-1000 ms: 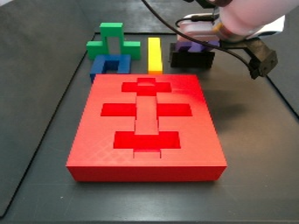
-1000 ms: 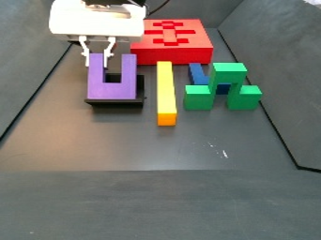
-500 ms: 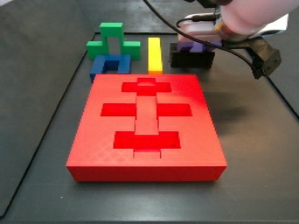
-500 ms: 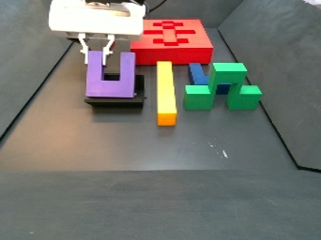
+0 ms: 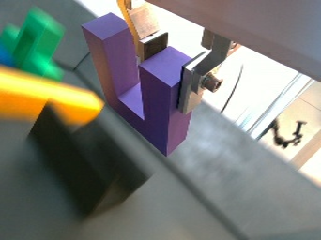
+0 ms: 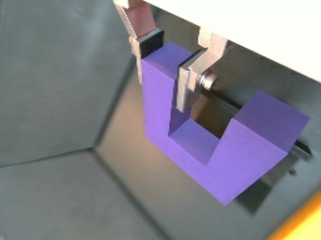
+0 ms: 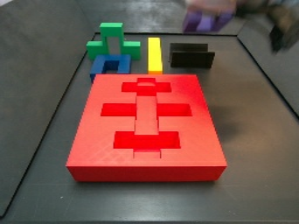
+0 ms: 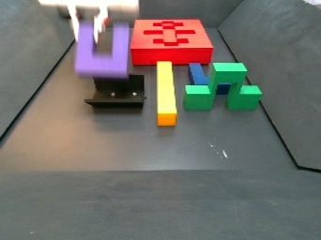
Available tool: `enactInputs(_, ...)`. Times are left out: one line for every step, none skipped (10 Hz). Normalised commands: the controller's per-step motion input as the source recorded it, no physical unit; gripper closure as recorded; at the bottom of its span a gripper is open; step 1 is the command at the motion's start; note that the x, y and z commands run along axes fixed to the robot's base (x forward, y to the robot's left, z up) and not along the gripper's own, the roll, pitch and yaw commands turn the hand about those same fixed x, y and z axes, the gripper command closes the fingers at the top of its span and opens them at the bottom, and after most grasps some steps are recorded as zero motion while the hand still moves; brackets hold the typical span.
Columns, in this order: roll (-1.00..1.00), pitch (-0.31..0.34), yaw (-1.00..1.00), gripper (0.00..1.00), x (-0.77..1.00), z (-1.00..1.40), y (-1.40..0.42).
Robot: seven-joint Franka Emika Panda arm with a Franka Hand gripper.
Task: Pick up the purple object. Move up. Place the purple object on the fixture. Regrasp the purple object. Move to above the board. Insert the purple object.
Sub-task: Move to above the board.
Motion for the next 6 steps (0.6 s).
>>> enactInputs(-0.01, -0.008, 0.04, 1.00, -0.05, 1.40, 0.02)
enactInputs(-0.01, 0.002, 0.02, 1.00, -0.04, 1.40, 0.00)
enactInputs(0.00, 0.003, 0.01, 1.00, -0.03, 1.40, 0.00)
enactInputs(-0.01, 0.013, 0.01, 1.00, -0.03, 1.40, 0.02)
enactInputs(-0.01, 0.031, 0.00, 1.00, 0.00, 0.55, -0.01)
enactInputs(0.00, 0.041, 0.00, 1.00, 0.02, 0.21, 0.00)
